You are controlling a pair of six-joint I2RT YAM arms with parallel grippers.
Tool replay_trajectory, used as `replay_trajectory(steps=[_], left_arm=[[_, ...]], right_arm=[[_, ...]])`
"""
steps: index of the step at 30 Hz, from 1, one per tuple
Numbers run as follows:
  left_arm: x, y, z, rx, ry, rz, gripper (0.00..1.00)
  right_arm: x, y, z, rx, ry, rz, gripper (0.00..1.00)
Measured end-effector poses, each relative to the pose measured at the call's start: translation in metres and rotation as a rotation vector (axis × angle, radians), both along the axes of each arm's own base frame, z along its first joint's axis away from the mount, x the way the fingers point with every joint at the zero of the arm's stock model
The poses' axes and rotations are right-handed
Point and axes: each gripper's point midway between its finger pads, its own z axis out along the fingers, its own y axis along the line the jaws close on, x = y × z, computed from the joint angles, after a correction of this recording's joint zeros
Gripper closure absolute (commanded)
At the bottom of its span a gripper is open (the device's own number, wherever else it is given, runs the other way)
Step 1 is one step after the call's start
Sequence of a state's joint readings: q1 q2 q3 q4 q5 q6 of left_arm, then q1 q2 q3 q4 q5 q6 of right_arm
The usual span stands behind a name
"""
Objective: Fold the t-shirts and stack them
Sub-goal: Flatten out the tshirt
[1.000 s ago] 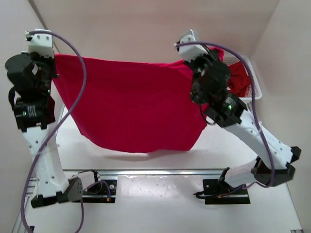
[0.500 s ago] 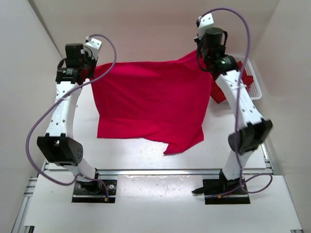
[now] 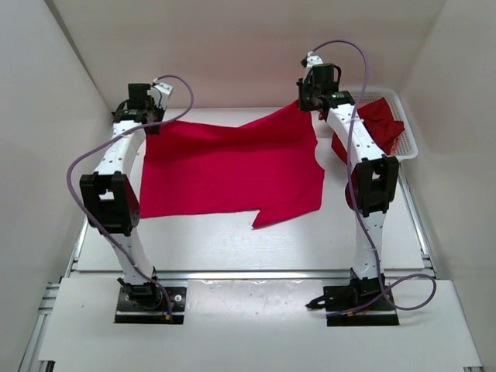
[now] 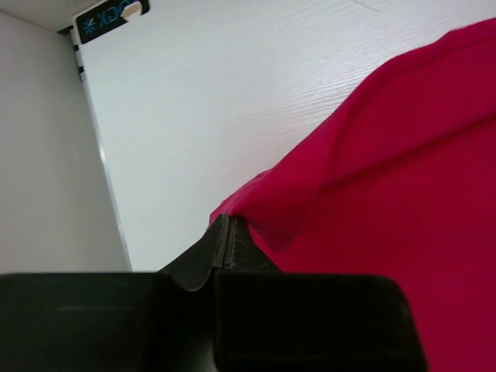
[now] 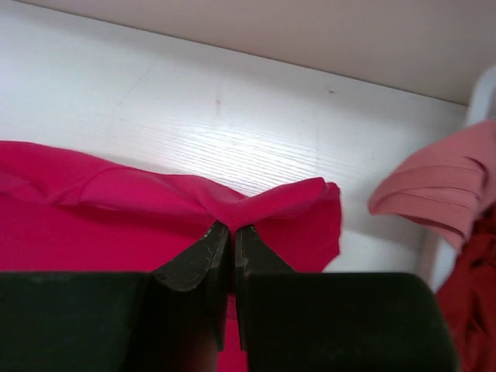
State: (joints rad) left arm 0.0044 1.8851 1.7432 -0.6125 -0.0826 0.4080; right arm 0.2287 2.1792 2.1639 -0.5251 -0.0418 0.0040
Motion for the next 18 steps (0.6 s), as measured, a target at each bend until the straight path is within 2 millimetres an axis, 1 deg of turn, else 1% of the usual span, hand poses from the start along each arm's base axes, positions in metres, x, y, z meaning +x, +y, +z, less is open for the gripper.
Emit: replay_trajectory(steps=[4,6,8,10,11,13,15,16,18], left_arm=[[0.015,-0.006,-0.023,0.027,0.016,-0.021,1.0],[0.02,-0.001,-0.032,0.063,0.022,-0.024,1.0],[0.021,0.007,-0.038,0.113,0.03,-0.03,1.0],[0.016,0.016,-0.043,0.157,0.038,-0.038,1.0],[0.01,0.022,-0.046,0.175,0.051,-0.039,1.0],[-0.008,0.038,-0.054,0.21,0.088,-0.042,1.0],[-0.032,0.05,-0.061,0.249,0.123,-0.055,1.0],[-0.047,0.055,-0.065,0.277,0.14,-0.06,1.0],[-0.077,0.056,-0.075,0.335,0.173,-0.09,1.0]], right_arm=[[0.001,0.009,-0.002,0.05,0.011,0.017,1.0],[0.0,0.012,-0.001,0.072,0.019,0.019,1.0],[-0.001,0.01,-0.003,0.092,0.03,0.013,1.0],[-0.011,0.005,-0.012,0.1,0.067,0.002,1.0],[-0.021,0.001,-0.02,0.099,0.098,-0.003,1.0],[-0.045,-0.003,-0.037,0.097,0.167,-0.012,1.0],[-0.073,-0.007,-0.052,0.097,0.241,-0.018,1.0],[-0.085,-0.006,-0.059,0.105,0.275,-0.02,1.0],[-0.101,-0.003,-0.067,0.127,0.32,-0.015,1.0]])
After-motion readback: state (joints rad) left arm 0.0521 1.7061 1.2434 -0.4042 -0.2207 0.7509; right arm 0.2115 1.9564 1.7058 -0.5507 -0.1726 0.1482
